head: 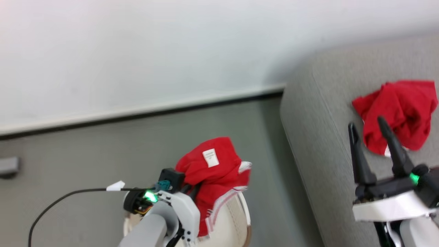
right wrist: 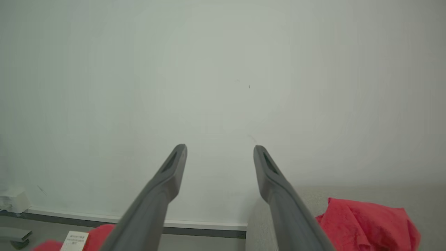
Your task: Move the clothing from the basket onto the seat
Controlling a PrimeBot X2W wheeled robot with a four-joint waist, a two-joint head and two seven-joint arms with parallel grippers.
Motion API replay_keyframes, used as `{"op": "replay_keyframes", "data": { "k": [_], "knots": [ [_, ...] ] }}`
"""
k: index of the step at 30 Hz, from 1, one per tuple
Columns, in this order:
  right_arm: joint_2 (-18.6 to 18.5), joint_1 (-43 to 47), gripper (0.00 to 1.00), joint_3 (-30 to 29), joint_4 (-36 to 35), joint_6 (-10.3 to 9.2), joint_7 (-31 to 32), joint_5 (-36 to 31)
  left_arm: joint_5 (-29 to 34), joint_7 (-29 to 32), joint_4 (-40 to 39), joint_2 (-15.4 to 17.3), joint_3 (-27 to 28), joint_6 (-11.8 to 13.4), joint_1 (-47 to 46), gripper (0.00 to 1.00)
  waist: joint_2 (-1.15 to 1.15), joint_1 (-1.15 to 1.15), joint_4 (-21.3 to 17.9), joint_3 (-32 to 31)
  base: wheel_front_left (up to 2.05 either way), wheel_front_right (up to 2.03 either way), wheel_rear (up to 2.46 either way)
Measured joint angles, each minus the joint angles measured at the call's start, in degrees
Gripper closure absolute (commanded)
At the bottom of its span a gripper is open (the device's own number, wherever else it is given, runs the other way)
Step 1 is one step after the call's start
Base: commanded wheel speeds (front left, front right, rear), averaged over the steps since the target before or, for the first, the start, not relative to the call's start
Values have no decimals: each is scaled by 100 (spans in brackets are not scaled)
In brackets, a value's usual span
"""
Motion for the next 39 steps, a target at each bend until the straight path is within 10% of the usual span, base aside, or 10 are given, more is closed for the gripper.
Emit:
{"op": "replay_keyframes", "data": {
  "k": [28, 39],
  "knots": [
    [-56, 746, 0, 854, 552, 0, 0, 324, -1038, 522, -2574, 591, 4, 179, -250, 100, 0, 2, 665, -1484, 0, 0, 0],
    [-258, 262, 0, 2212, 790, 0, 59, 547, -1089, 703, -2927, 615, -32, 287, -243, 100, 0, 3, 616, -1485, 0, 0, 0]
  ]
}}
